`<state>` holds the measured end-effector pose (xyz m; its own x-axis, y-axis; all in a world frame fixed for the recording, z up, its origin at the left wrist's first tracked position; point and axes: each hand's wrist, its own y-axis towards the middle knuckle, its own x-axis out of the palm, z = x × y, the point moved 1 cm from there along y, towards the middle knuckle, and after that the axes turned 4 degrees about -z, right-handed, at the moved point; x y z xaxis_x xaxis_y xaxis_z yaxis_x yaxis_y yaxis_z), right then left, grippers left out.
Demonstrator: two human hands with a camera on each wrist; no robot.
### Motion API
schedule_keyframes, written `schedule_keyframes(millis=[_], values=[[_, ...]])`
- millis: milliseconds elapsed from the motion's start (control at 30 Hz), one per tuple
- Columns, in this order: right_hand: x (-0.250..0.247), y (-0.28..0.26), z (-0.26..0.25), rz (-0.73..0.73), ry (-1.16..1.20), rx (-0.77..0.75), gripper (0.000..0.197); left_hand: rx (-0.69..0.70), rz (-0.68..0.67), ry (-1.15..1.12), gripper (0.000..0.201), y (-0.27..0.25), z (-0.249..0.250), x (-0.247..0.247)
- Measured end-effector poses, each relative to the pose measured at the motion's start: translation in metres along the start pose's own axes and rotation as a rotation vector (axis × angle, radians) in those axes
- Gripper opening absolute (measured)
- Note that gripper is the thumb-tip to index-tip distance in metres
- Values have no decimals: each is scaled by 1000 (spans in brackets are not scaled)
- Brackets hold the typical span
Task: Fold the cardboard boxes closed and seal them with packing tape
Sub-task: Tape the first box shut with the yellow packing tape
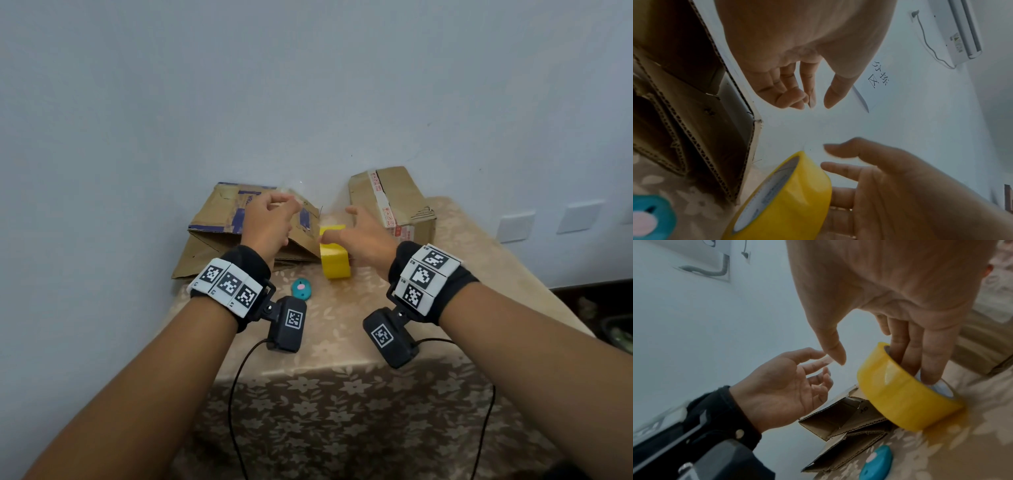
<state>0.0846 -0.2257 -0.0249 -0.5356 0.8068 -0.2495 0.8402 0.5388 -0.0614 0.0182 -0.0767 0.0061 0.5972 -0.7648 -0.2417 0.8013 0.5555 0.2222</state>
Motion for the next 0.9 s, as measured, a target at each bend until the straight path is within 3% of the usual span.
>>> schedule_keyframes(millis=[133, 300, 367, 433, 600, 900], values=[[-9, -6, -7, 95, -82, -7, 84, 9, 4, -11, 10, 1, 5, 6], [-25, -13, -14, 249, -291, -108, 46, 29, -36, -28, 21, 0, 11, 13], [-27, -13, -15, 303, -264, -179, 30, 33, -68, -36, 27, -1, 11, 16], [-27, -12, -16, 295, -93, -248, 24, 39, -93, -50, 34, 0, 11, 18], [-24, -14, -24, 64, 360, -189, 46, 47, -115, -48, 40, -4, 16, 26], [-26, -17, -18, 90, 407, -315, 50, 52, -83, 26, 35, -6, 18, 24]])
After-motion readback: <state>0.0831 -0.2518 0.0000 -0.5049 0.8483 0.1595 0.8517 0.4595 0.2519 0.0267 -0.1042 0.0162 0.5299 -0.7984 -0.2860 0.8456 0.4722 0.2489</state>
